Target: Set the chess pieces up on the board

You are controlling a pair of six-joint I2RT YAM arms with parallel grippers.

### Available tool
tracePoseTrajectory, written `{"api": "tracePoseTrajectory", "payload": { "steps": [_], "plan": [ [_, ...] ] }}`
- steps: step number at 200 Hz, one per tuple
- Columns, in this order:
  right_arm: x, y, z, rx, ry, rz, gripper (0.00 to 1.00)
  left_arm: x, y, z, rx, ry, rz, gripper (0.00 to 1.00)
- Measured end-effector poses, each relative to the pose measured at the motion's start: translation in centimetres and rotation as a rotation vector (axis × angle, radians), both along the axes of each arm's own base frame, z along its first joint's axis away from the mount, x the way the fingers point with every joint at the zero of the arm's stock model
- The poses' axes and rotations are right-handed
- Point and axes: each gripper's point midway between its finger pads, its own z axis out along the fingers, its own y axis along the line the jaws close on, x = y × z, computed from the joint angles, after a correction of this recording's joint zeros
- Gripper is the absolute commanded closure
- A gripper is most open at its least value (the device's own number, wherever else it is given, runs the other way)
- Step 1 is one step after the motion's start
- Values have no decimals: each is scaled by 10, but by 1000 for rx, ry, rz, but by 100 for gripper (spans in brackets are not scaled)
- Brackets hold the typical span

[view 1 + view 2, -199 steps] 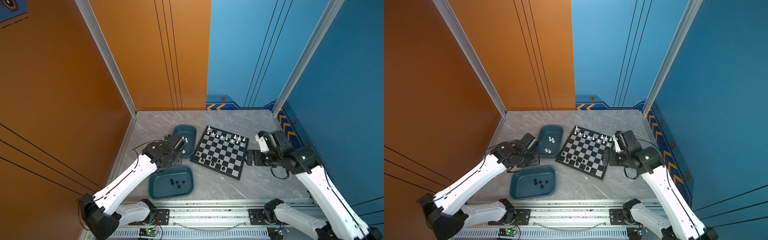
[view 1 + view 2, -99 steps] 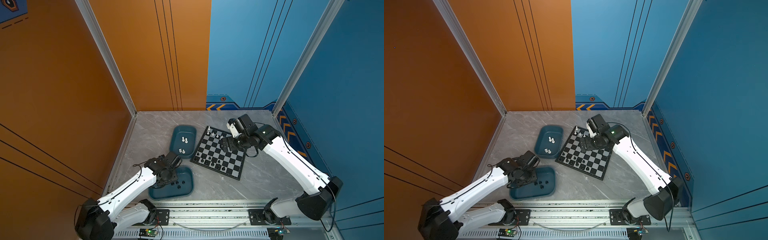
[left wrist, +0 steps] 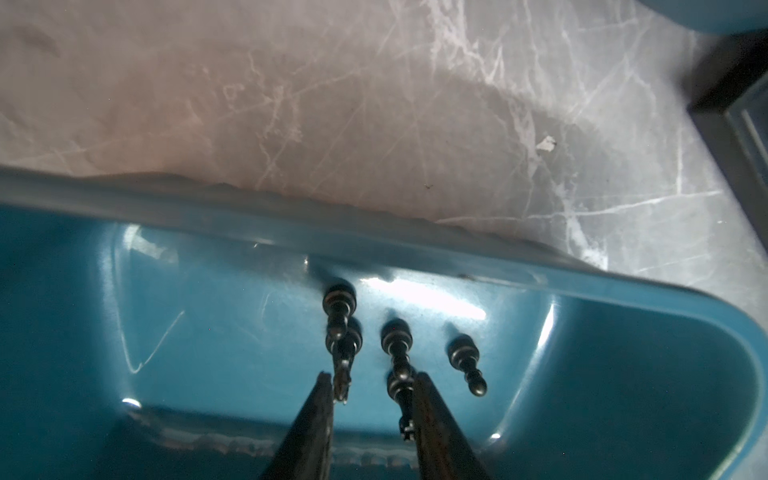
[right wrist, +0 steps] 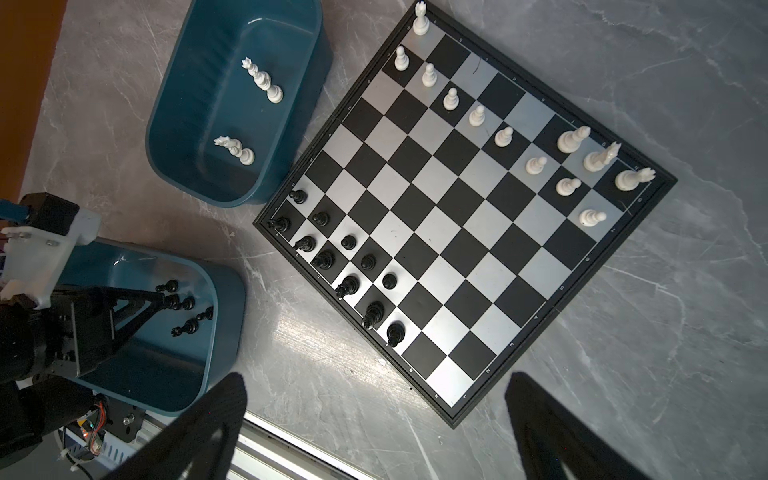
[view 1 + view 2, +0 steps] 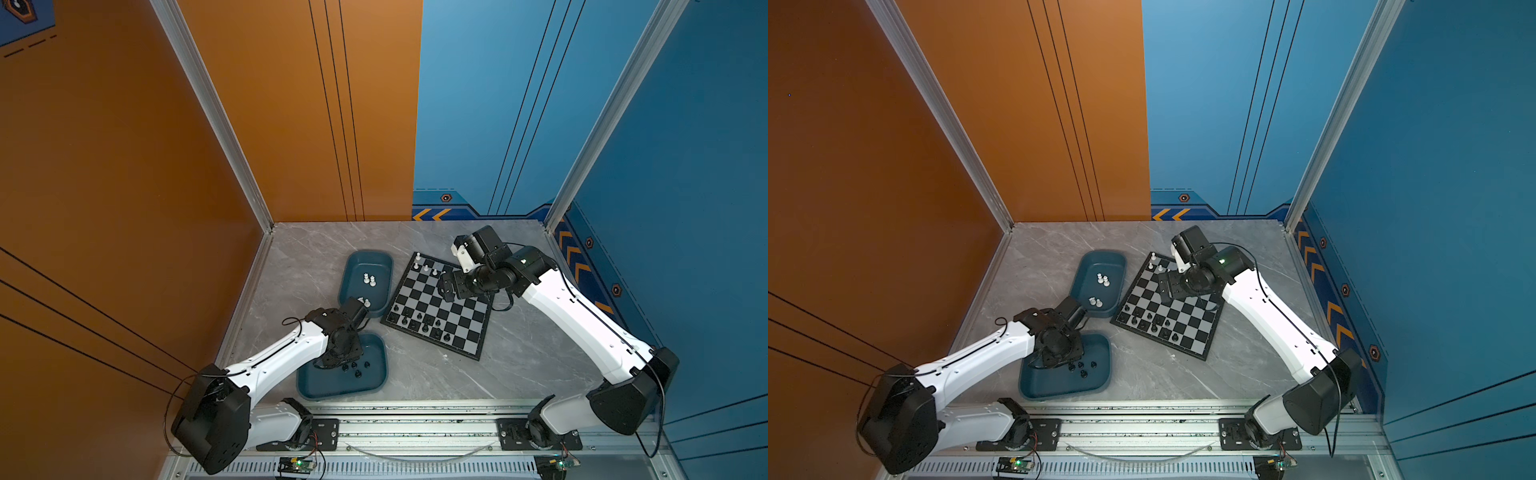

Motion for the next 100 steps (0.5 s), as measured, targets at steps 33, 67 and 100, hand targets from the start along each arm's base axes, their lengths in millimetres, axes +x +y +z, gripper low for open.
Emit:
{"api": "tracePoseTrajectory", "payload": {
  "steps": [33, 67, 100],
  "plan": [
    [2, -3, -4, -2, 6, -12, 0, -6, 2, -6, -2, 29, 3, 69],
    [3, -4, -4, -1, 6, -16, 0, -8, 4, -11, 8, 48, 7, 69],
    [6, -5, -7, -3, 12, -23, 0, -8, 8, -16, 21, 67, 7, 71]
  ]
}}
